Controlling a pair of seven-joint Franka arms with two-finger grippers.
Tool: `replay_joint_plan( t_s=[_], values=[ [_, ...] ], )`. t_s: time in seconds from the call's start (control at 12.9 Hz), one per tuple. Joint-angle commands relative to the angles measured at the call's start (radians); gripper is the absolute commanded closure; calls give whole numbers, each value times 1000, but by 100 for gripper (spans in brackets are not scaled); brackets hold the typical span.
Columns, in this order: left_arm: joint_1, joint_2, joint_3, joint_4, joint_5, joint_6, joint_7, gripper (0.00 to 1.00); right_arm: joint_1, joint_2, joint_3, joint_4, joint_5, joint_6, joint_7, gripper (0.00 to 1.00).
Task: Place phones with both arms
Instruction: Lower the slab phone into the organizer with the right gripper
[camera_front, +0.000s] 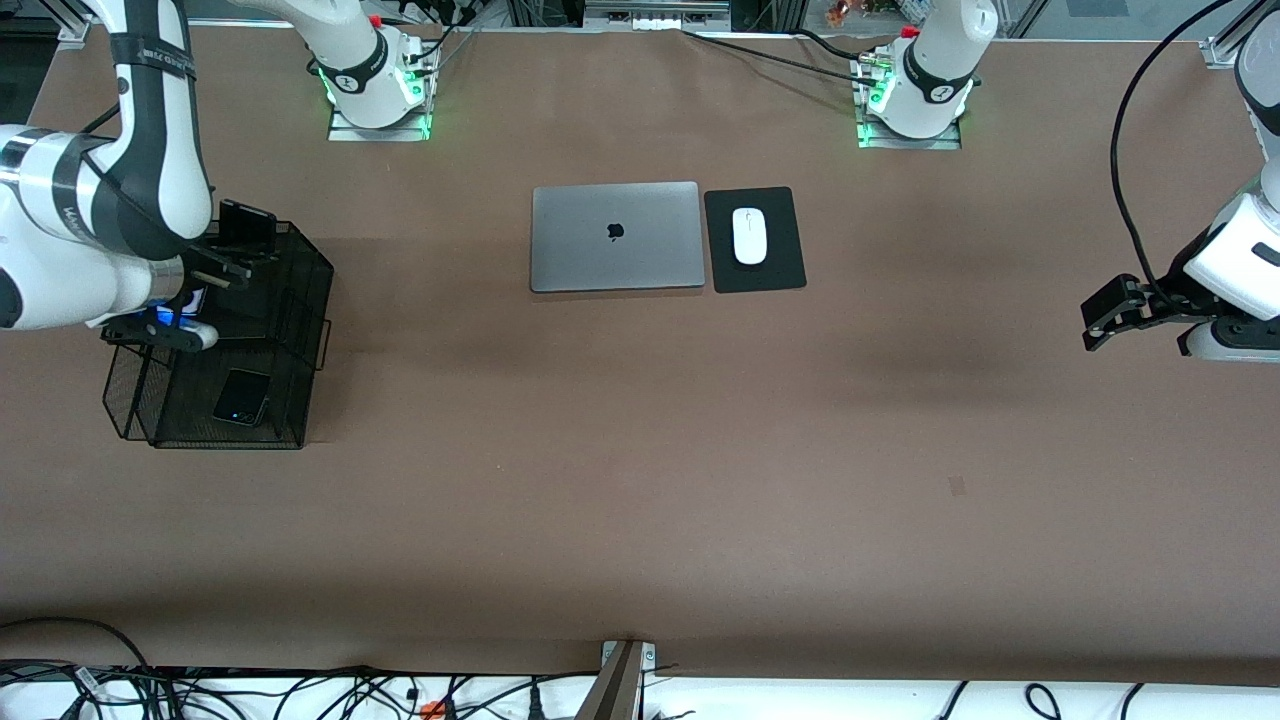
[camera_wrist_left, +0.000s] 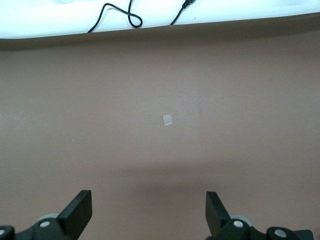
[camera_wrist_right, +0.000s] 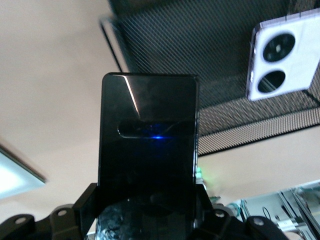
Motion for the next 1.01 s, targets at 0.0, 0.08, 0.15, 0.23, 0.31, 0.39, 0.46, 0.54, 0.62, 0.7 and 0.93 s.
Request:
replay_joint_plan(
  t_s=[0.0, 0.08, 0.15, 0.23, 0.31, 0.39, 0.46, 0.54, 0.62, 0.7, 0.93],
  values=[
    [-2, 5, 0, 23, 27, -24, 7, 0, 18, -166, -13, -133, -67, 51, 6, 72],
    [-2, 5, 0, 23, 28, -24, 7, 0, 18, -201, -13, -168, -125, 94, 6, 72],
    [-2, 4, 0, 23, 29, -24, 7, 0, 16, -236, -16, -239, -139, 162, 4, 72],
    [-2, 5, 0, 23, 27, -24, 7, 0, 18, -279, -19, -314, -144, 238, 4, 72],
    [-2, 4, 0, 23, 27, -26, 7, 0, 16, -296, -21, -349, -145, 301, 4, 72],
    [-2, 4, 0, 23, 27, -26, 7, 0, 16, -296, -22, -357, -145, 339, 3, 72],
    [-2, 4, 0, 23, 25, -26, 7, 0, 16, -295, -22, -362, -145, 346, -11, 72],
    [-2, 4, 0, 23, 25, -26, 7, 0, 16, -296, -24, -376, -145, 364, -20, 72],
    [-2, 4, 0, 25, 25, -24, 7, 0, 15, -292, -38, -385, -153, 410, -40, 71],
    [-2, 4, 0, 23, 25, -26, 7, 0, 15, -281, -44, -396, -153, 453, -69, 71],
    [-2, 4, 0, 25, 25, -26, 7, 0, 15, -264, -45, -393, -151, 513, -74, 68]
  ],
)
